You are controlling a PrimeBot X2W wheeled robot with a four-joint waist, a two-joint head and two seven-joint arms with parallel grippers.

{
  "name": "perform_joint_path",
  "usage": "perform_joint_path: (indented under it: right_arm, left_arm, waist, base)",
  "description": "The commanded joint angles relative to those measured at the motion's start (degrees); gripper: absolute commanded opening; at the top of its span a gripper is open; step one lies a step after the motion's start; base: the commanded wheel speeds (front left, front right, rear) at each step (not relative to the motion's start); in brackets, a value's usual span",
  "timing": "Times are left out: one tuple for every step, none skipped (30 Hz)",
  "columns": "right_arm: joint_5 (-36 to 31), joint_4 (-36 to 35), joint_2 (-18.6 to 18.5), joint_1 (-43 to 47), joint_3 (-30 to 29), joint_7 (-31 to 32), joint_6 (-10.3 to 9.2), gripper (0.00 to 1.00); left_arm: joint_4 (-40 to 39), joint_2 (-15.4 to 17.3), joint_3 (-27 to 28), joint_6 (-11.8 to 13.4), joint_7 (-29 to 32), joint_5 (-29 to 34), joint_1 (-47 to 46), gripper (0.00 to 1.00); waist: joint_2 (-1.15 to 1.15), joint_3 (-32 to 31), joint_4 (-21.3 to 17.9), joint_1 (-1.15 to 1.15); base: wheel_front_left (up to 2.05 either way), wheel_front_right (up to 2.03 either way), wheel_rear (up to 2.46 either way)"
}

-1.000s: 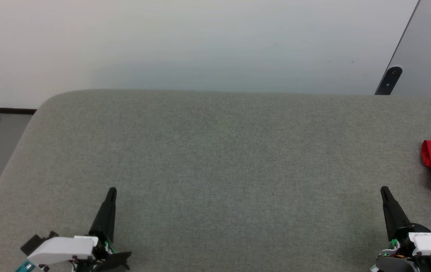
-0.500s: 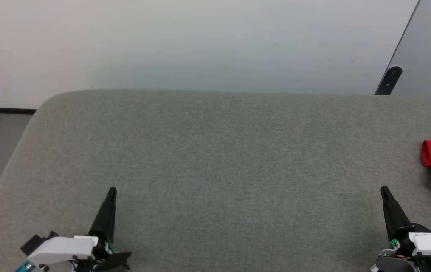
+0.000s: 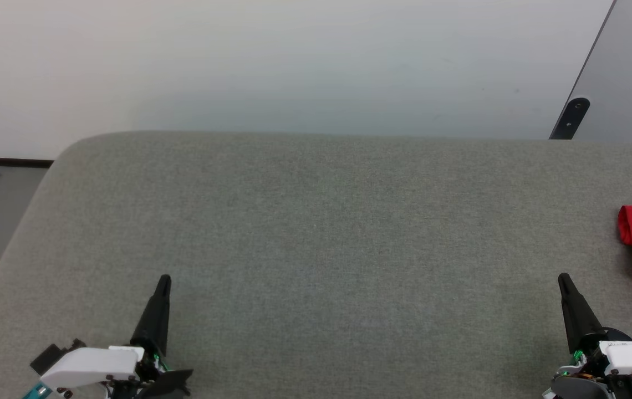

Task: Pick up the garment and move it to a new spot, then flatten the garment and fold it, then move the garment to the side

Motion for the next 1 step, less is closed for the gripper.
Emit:
perform_joint_path:
  right_arm:
    - [0.3,0.1,0.1,-0.7,0.0,0.2,-0.06,0.00]
  left_arm:
    - [0.1,0.0,0.1,-0.2,0.1,-0.4,-0.5,0.00]
  waist:
    - [0.00,0.0,0.0,0.00]
  base:
    - [0.00,0.00,0.00]
